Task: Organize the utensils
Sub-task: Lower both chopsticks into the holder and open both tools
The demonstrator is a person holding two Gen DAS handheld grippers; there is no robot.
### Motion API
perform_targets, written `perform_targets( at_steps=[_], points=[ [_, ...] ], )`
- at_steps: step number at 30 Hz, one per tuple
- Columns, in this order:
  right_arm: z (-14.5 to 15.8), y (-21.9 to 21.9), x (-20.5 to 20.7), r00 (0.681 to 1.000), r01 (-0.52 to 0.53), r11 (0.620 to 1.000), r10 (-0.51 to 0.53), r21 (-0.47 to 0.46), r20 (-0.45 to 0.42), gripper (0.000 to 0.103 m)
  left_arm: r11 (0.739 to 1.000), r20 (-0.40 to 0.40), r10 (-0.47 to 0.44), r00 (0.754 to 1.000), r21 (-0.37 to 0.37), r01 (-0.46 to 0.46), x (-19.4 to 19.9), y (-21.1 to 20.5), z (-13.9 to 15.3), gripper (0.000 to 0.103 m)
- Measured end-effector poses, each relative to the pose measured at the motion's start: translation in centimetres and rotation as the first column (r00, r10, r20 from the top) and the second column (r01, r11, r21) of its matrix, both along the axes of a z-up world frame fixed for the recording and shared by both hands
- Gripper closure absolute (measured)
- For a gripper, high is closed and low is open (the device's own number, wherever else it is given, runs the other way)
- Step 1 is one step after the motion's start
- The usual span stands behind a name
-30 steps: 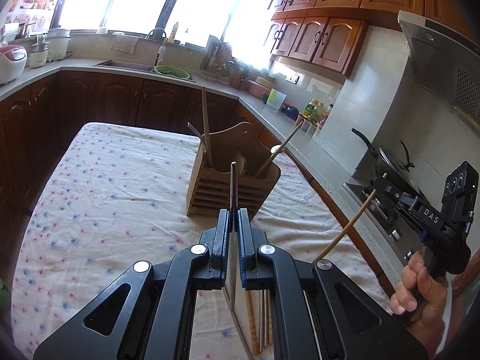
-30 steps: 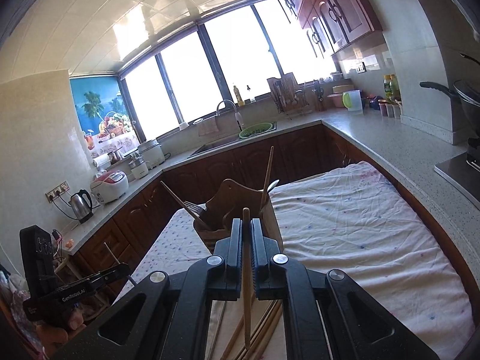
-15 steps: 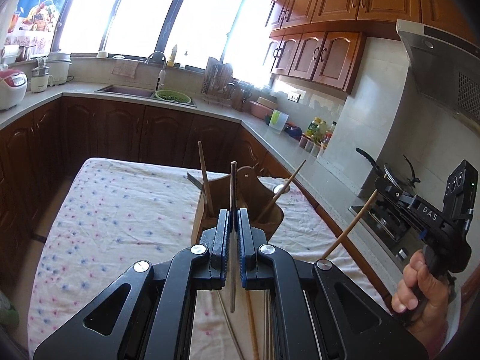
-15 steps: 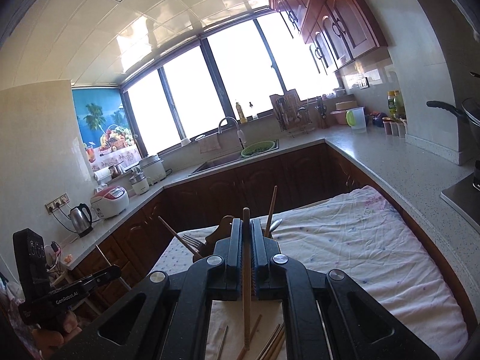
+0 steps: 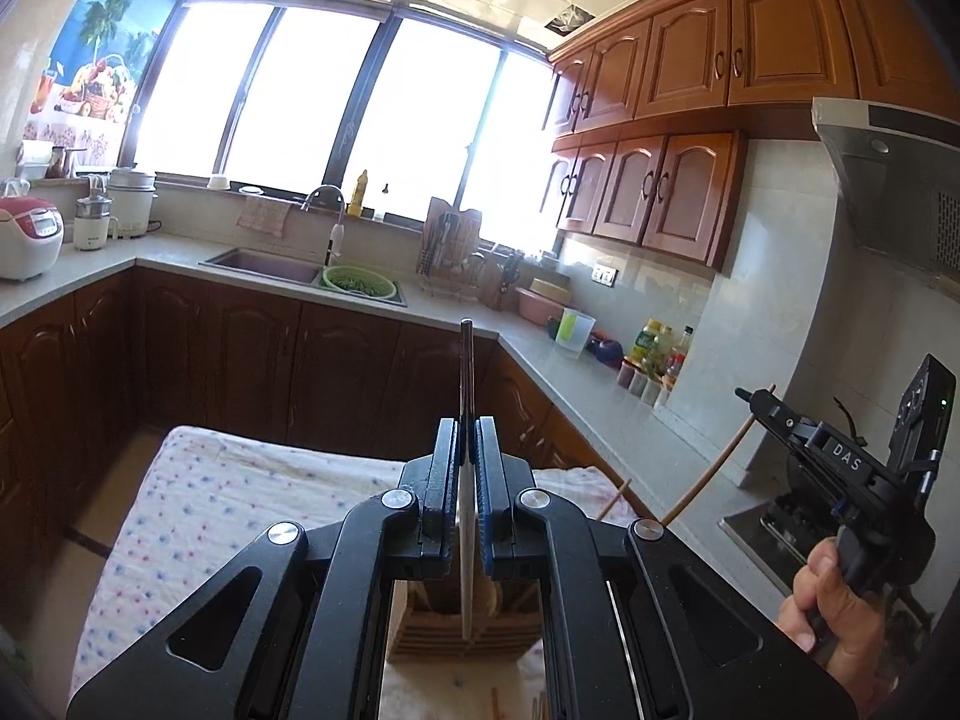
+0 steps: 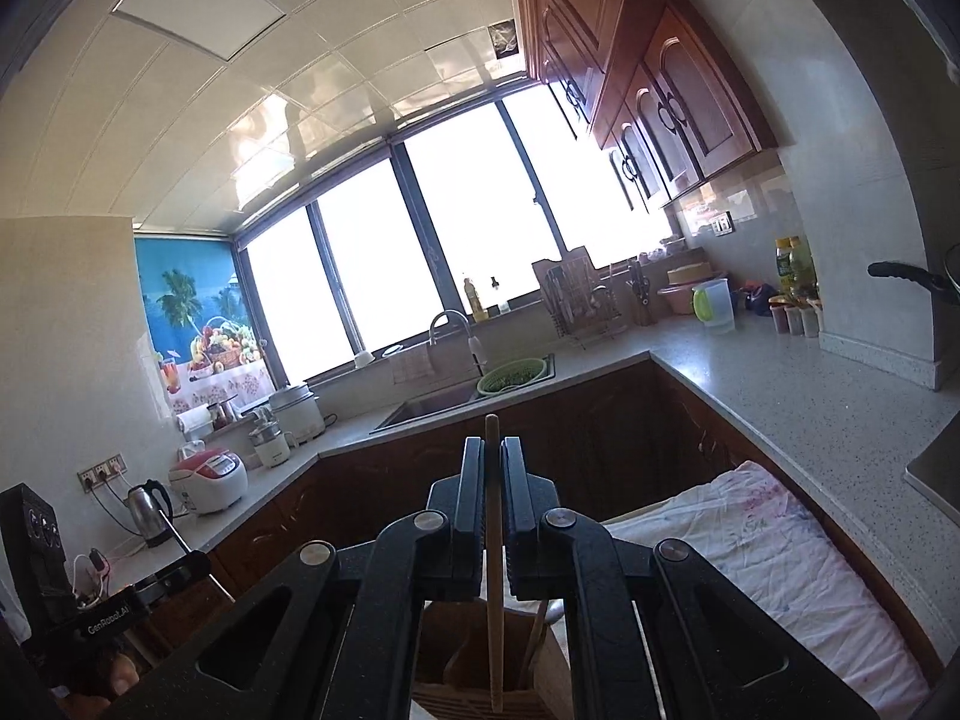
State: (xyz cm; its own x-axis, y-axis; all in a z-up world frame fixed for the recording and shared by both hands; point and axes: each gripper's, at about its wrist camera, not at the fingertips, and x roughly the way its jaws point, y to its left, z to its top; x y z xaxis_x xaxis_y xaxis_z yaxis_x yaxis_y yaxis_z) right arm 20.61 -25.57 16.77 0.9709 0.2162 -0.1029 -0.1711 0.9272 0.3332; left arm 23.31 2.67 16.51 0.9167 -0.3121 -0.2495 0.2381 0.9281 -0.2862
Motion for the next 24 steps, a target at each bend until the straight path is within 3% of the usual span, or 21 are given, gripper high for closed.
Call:
perform_targets(
  at_steps=[8, 17, 24],
  points=[
    [-2.2, 1.4, 3.7, 1.0, 0.001, 0.999, -0.003, -0.051, -0.021, 0.098, 0.999, -0.016, 0.042, 0.999, 0.028, -0.042, 3.7, -1.9, -3.3, 0.098],
    [-6.8, 2.1, 5.5, 0.993, -0.019, 0.997, 0.011, -0.073, -0.12, 0.098, 0.997, -0.114, 0.029, 0.993, 0.077, -0.02, 4.8, -3.0, -8.6, 0.098],
    [-9.4, 1.8, 6.3, 0.981, -0.023, 0.997, 0.01, -0.069, -0.193, 0.097, 0.996, -0.148, 0.018, 0.989, 0.087, -0.005, 4.8, -2.8, -10.2, 0.098]
  ],
)
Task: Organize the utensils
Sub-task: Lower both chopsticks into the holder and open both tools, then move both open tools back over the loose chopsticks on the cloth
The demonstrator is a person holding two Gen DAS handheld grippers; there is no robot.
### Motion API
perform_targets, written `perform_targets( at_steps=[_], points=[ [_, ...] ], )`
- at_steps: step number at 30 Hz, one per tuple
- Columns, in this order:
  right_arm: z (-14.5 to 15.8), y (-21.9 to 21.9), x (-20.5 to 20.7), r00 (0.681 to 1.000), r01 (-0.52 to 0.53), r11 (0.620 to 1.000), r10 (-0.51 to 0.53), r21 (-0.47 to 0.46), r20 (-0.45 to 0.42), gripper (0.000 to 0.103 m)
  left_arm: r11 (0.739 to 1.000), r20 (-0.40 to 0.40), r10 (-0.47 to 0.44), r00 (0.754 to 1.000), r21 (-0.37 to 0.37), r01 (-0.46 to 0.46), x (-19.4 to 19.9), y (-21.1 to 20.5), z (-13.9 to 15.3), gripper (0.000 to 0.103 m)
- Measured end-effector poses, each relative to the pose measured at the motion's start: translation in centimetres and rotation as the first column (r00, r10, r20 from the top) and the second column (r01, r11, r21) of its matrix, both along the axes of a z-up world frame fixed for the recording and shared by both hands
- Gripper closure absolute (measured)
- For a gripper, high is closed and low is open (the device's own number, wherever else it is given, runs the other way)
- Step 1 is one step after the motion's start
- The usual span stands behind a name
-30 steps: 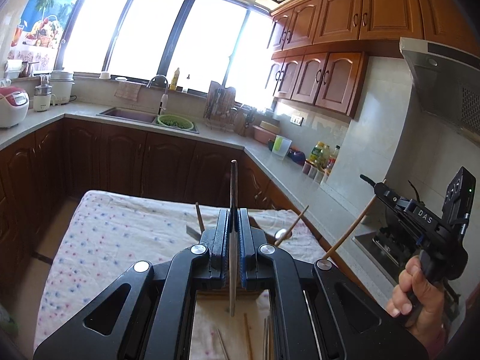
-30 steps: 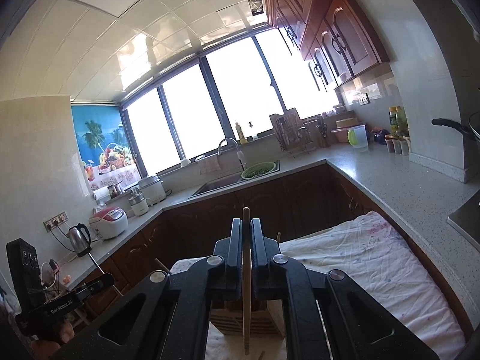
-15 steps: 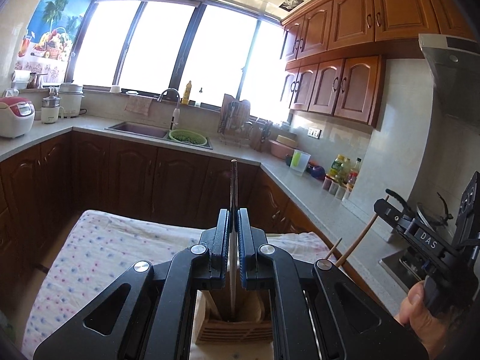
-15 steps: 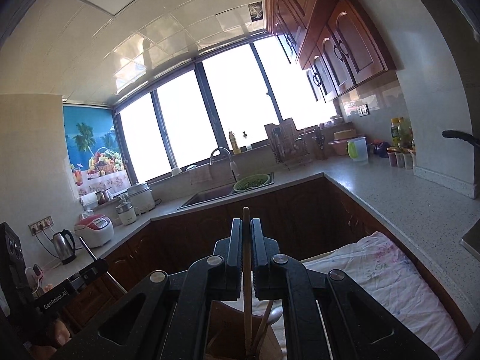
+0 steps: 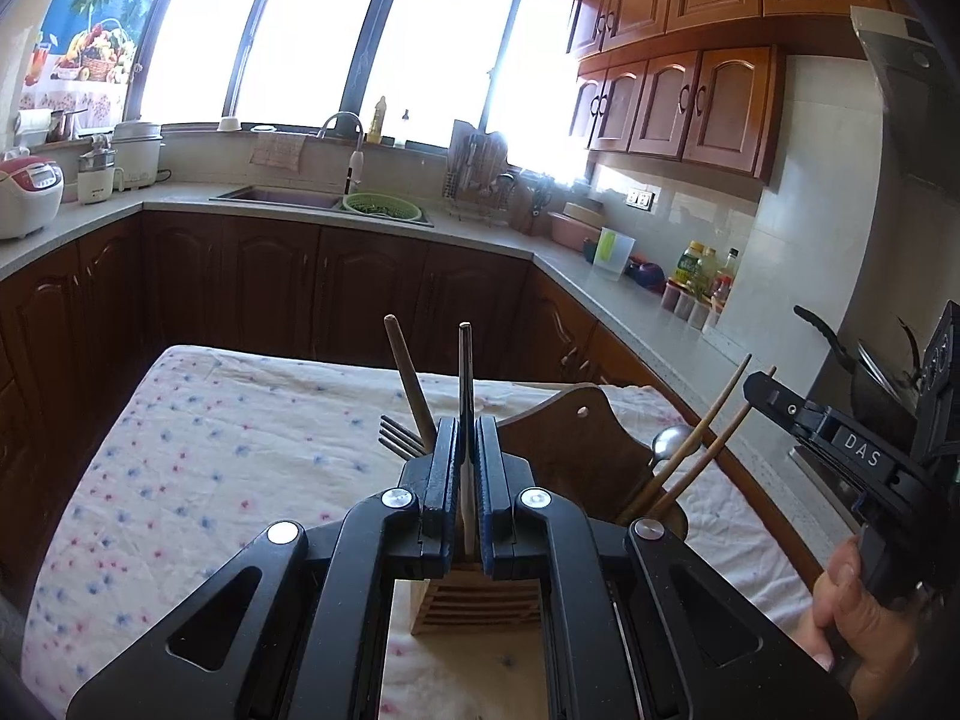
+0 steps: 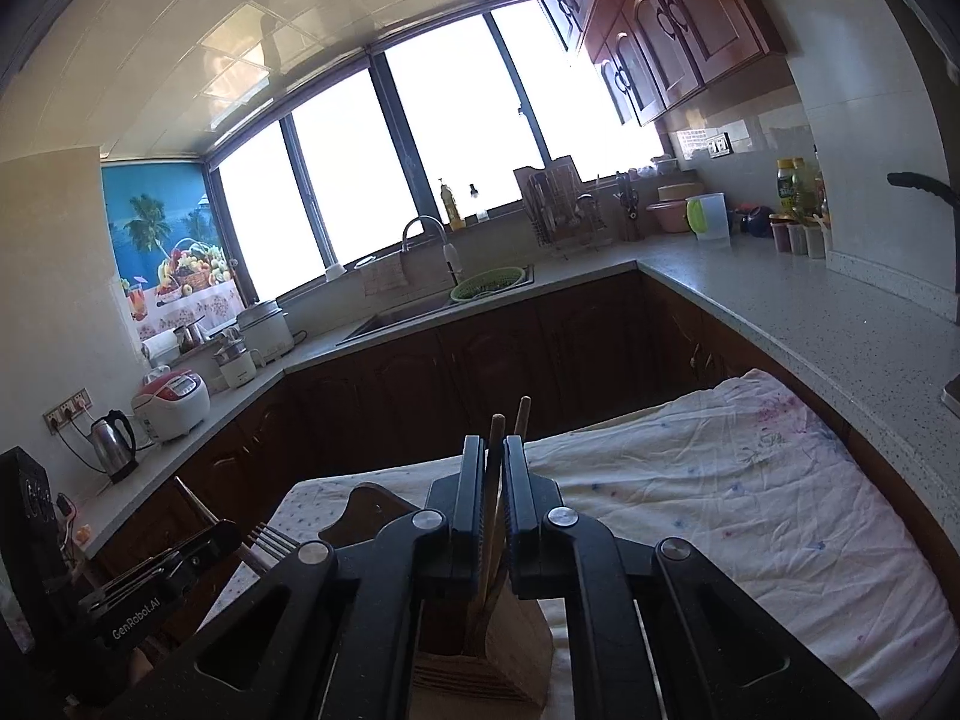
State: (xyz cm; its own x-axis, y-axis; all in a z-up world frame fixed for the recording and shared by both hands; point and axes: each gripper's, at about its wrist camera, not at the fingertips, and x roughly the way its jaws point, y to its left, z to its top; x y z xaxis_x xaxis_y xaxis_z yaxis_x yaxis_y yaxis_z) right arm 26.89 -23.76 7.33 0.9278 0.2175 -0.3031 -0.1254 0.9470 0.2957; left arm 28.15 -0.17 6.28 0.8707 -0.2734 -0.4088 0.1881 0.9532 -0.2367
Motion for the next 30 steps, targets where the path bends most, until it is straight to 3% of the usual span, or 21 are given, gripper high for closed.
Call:
perform_targets(
  at_steps=[11, 15, 17, 19, 20, 24, 27, 30],
  points=[
    [0.1, 0.1, 0.3, 1.0, 0.008, 1.0, -0.007, 0.01, -0.025, 0.096, 1.0, -0.019, -0.007, 1.0, 0.004, 0.007, 0.2, -0.2, 0.4, 0.098],
    [0.0, -0.1, 0.3, 0.999, 0.003, 0.999, -0.002, 0.041, -0.037, 0.089, 1.0, -0.038, -0.022, 0.999, -0.015, 0.022, 0.0, 0.0, 0.7, 0.095],
    [0.2, -0.3, 0.0, 1.0, -0.004, 0.998, 0.006, 0.061, -0.03, 0.081, 1.0, -0.036, -0.024, 0.999, -0.018, 0.023, -0.5, 0.0, 1.0, 0.084],
    [0.5, -0.6, -0.5, 1.0, -0.007, 0.997, 0.009, 0.078, -0.017, 0.058, 1.0, -0.026, -0.017, 1.0, -0.023, 0.016, -1.1, 0.2, 1.3, 0.068],
    [0.8, -0.8, -0.9, 1.0, -0.012, 0.996, 0.012, 0.091, -0.004, 0.051, 1.0, -0.017, -0.012, 1.0, -0.026, 0.012, -1.5, 0.3, 1.5, 0.061],
    [1.9, -1.6, -2.9, 0.998, -0.016, 0.991, 0.008, 0.13, 0.061, 0.015, 0.999, -0.003, -0.004, 1.0, -0.038, 0.004, -3.1, 0.8, 2.0, 0.044],
    [2.5, -2.2, -4.7, 0.995, -0.006, 0.99, -0.008, 0.144, 0.098, 0.007, 0.999, 0.0, 0.015, 1.0, -0.046, -0.015, -4.5, 1.2, 2.0, 0.026],
    [2.4, -2.6, -6.4, 0.994, -0.007, 0.987, -0.01, 0.163, 0.107, 0.006, 0.998, 0.002, 0.032, 0.999, -0.054, -0.031, -6.0, 1.9, 1.6, 0.02]
  ],
)
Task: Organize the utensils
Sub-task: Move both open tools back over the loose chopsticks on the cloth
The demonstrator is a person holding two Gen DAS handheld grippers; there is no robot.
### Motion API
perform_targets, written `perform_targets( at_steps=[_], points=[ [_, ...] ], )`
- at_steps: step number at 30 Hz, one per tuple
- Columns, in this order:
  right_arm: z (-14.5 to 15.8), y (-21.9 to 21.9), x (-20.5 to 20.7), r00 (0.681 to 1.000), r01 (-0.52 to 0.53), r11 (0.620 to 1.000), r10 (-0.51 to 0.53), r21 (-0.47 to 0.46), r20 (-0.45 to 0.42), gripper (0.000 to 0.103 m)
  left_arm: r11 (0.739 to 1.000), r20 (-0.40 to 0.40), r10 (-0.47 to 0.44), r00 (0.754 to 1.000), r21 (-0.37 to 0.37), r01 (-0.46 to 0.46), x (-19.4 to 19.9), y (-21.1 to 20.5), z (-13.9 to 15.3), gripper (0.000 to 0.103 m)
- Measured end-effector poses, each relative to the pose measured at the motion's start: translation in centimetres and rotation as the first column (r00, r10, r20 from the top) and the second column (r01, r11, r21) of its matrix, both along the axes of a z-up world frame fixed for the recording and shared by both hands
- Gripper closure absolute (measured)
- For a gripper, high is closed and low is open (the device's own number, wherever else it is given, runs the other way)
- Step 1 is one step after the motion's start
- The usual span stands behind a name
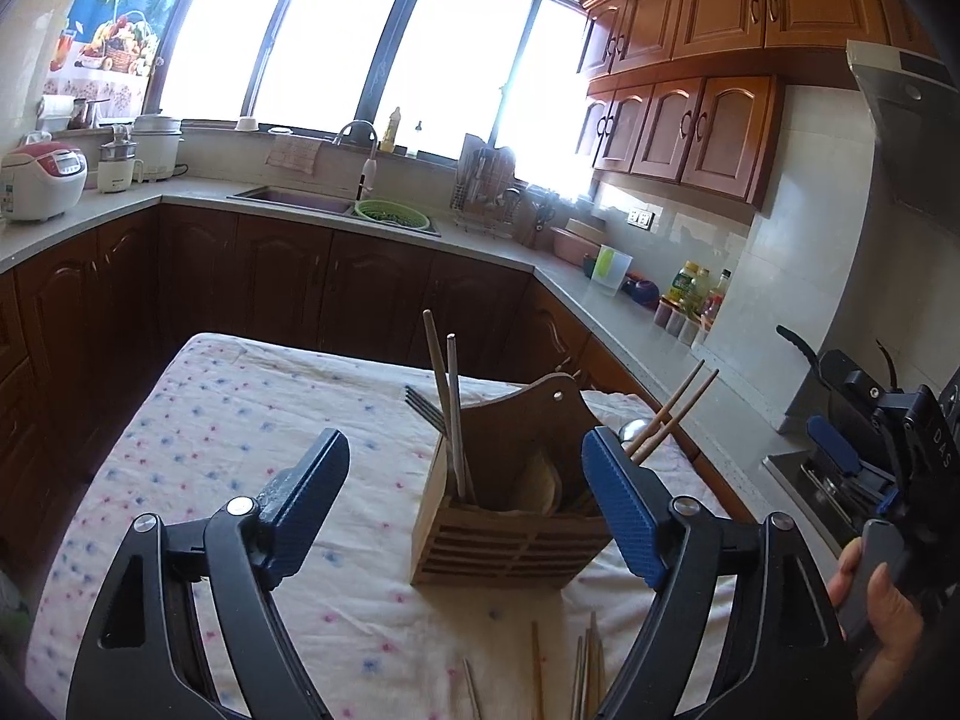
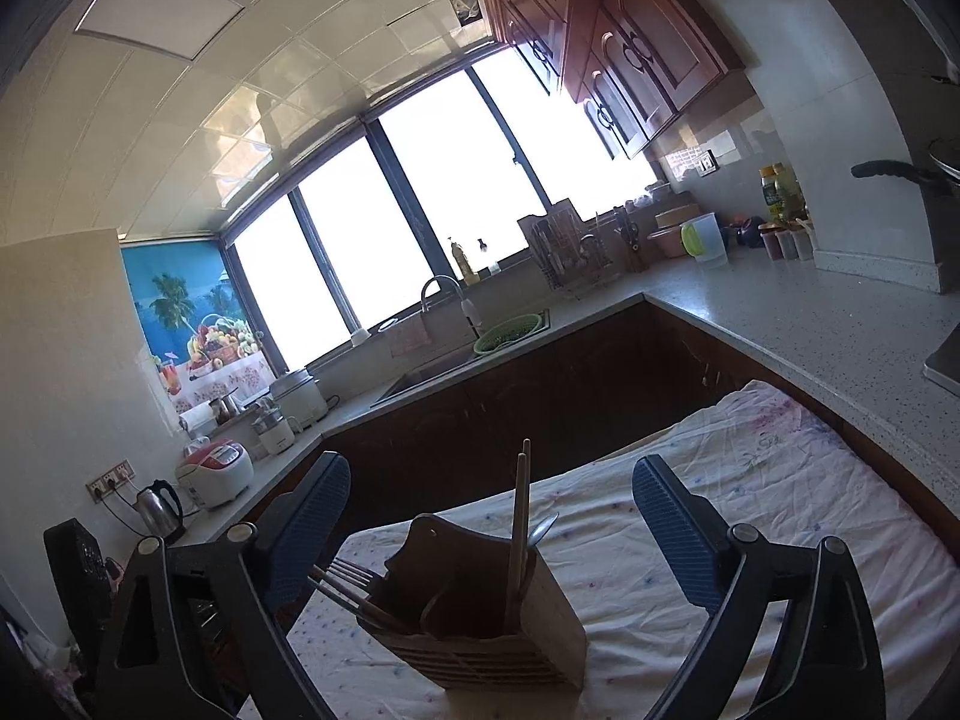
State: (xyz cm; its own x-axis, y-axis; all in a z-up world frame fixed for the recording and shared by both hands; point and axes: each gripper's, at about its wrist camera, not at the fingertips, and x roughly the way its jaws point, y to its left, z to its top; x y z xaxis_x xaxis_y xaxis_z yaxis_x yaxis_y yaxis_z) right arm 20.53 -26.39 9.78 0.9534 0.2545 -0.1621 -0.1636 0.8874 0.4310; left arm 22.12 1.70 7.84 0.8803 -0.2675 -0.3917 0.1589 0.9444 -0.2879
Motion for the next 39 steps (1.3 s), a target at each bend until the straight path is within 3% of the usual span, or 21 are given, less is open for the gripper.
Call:
perform_targets(
  at_steps=[7, 16, 24, 33, 35, 39],
  points=[
    [-1.6, -0.9, -3.5, 1.0, 0.009, 1.0, -0.009, 0.02, -0.025, 0.006, 1.0, -0.068, -0.001, 0.998, 0.003, 0.001, -2.9, 0.6, -2.5, 0.019],
    [-6.1, -2.0, -6.3, 0.989, 0.038, 0.999, -0.033, 0.035, -0.144, 0.006, 1.0, -0.18, -0.01, 0.984, 0.011, 0.012, -5.7, 0.2, -7.1, 0.019],
    [-9.9, -1.7, -7.4, 0.969, 0.036, 0.999, -0.032, 0.014, -0.244, 0.006, 0.999, -0.256, -0.01, 0.967, 0.032, 0.018, -6.8, 0.2, -10.2, 0.019],
    [-12.7, -0.4, -6.8, 0.941, -0.018, 0.998, -0.001, -0.052, -0.339, 0.007, 0.999, -0.309, 0.026, 0.951, 0.03, -0.018, -6.8, 1.3, -11.8, 0.019],
    [-13.2, 0.7, -6.3, 0.927, -0.052, 0.993, 0.01, -0.102, -0.374, 0.015, 0.999, -0.319, 0.036, 0.947, 0.024, -0.03, -6.7, 1.8, -12.0, 0.019],
    [-15.0, 3.9, -5.2, 0.888, -0.157, 0.967, 0.05, -0.199, -0.457, 0.054, 0.999, -0.337, 0.042, 0.941, 0.019, -0.038, -6.5, 2.1, -12.4, 0.019]
  ],
)
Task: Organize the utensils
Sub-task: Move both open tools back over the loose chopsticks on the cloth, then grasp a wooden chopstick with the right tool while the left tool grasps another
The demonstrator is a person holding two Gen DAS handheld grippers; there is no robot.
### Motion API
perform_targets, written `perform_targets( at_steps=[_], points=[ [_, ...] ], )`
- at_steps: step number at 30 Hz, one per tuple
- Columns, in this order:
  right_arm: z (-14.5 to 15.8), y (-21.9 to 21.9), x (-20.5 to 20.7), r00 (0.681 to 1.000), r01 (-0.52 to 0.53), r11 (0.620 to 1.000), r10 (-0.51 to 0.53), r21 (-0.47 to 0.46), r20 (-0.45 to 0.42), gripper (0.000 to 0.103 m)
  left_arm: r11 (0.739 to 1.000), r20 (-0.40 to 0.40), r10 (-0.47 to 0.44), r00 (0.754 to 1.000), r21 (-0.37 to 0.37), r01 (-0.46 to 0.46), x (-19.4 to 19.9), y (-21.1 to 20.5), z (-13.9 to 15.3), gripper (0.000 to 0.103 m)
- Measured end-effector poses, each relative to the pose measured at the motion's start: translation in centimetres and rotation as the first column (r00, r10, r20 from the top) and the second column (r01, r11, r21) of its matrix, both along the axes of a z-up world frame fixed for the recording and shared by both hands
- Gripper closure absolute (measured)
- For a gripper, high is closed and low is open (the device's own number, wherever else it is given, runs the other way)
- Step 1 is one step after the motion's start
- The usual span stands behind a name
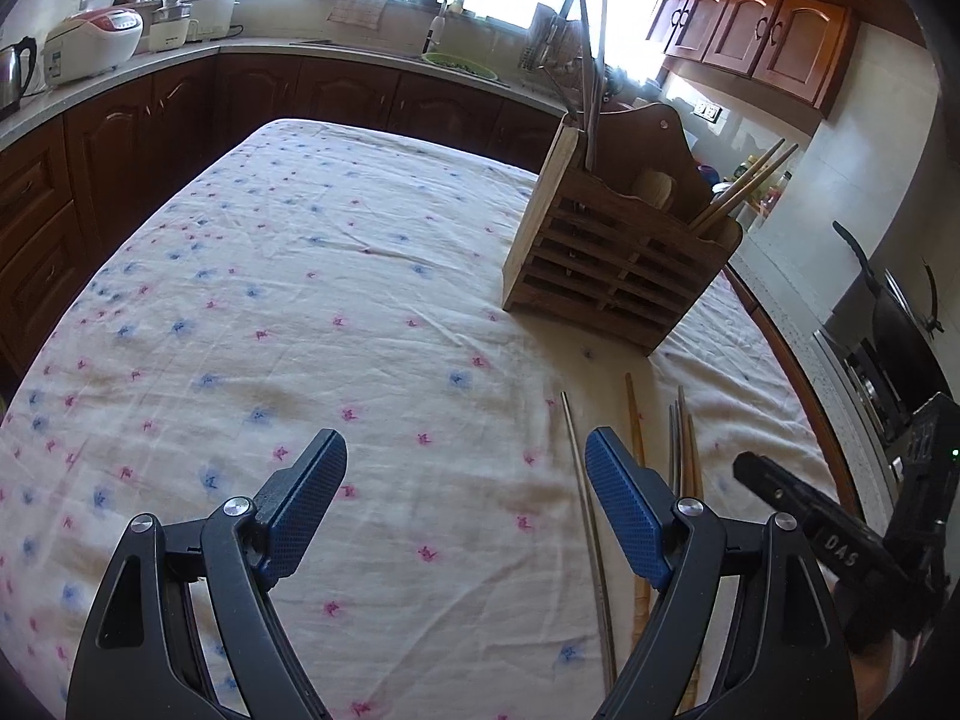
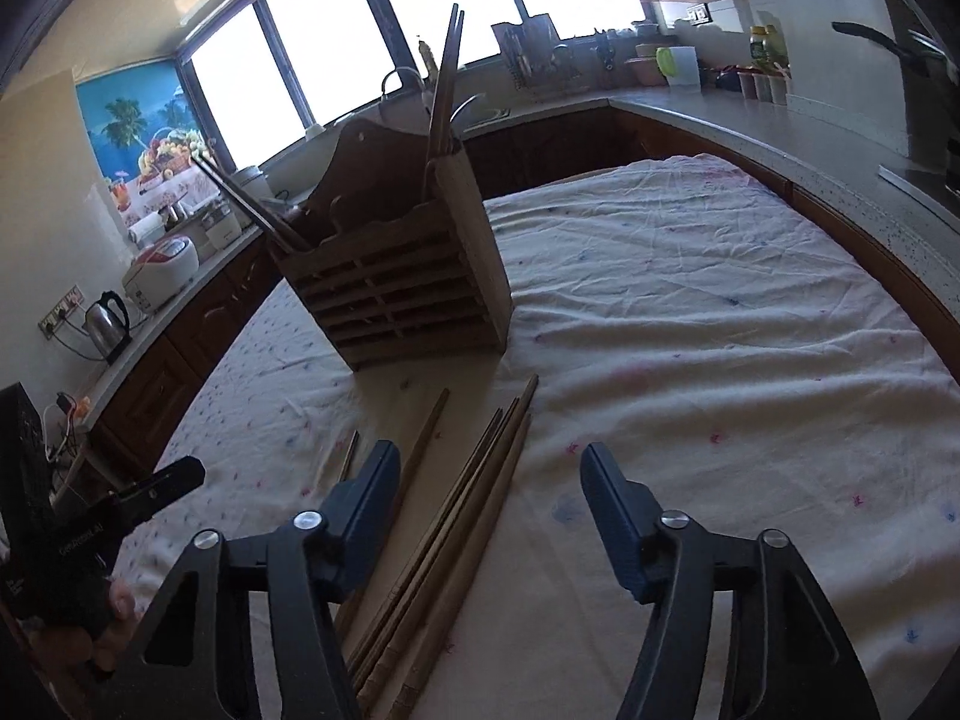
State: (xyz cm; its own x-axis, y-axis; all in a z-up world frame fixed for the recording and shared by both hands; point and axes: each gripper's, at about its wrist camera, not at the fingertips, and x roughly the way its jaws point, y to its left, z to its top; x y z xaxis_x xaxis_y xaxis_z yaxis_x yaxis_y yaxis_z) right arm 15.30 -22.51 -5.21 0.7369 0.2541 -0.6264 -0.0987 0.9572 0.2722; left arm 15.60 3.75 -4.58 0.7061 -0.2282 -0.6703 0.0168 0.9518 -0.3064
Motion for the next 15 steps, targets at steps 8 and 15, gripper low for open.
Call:
perform_targets(
  at_steps=[8, 15],
  points=[
    [-3.8, 3.2, 0.8, 0.987, -0.105, 0.98, 0.082, -0.17, -0.14, 0.078, 0.999, -0.014, -0.026, 1.0, 0.022, 0.026, 0.2, -0.9, -0.2, 0.019],
    [-4.4, 0.9, -1.2, 0.984, -0.123, 0.969, 0.09, -0.216, -0.157, 0.082, 0.997, -0.032, -0.072, 0.997, 0.036, 0.073, 0.6, -2.2, -0.5, 0.019]
  ],
)
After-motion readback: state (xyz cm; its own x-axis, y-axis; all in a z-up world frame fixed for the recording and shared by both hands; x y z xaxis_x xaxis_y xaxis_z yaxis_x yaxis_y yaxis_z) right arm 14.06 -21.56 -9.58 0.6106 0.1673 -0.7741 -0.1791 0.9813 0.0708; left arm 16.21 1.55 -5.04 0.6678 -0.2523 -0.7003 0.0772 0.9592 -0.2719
